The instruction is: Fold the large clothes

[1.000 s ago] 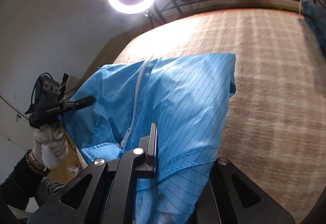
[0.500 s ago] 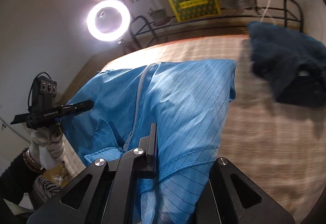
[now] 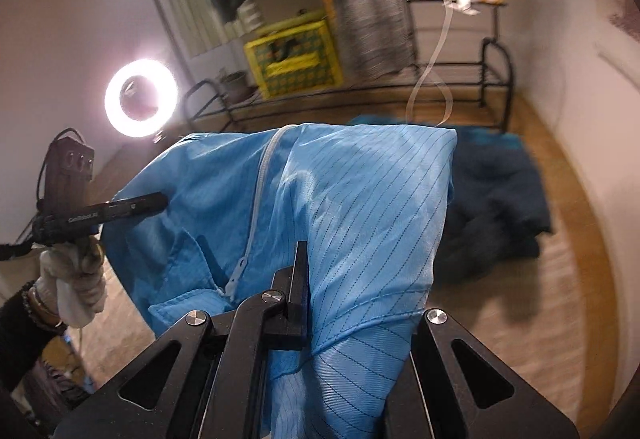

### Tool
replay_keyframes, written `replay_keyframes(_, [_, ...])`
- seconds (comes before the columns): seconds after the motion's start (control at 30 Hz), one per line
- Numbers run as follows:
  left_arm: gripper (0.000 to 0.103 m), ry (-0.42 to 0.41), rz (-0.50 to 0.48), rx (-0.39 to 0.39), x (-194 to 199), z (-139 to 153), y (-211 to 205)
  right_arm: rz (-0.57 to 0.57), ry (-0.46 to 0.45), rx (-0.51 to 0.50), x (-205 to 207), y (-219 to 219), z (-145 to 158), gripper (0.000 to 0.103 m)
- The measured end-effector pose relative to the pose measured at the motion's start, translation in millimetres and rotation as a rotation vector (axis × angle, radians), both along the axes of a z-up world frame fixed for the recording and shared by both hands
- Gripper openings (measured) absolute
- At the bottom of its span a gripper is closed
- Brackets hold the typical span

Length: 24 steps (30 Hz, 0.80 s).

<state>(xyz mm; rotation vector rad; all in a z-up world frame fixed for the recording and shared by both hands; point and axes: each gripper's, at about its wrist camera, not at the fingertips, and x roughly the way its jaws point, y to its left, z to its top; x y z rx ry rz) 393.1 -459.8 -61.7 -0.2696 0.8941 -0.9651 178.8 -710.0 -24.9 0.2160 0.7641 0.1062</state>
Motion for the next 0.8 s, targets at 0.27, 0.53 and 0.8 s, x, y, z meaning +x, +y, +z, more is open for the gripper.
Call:
replay_keyframes(0.27, [0.006, -0.068, -0.004, -0.031, 51.1, 7.7, -96.8, -0.111, -0.07, -0.099, 32.6, -80.3, 22.2, 0.004])
replay_keyframes(0.53, [0.006, -0.075, 0.042, 0.002, 97.6, -26.7, -151.7, -0.174, -0.094, -0.173, 87.7, -124.7, 5.1, 0.004])
replay_keyframes(0.8, [0.012, -0.072, 0.083, 0.098, 126.5, -73.0, -170.6, -0.229, -0.017, -0.191, 134.4, -153.9, -45.6, 0.005])
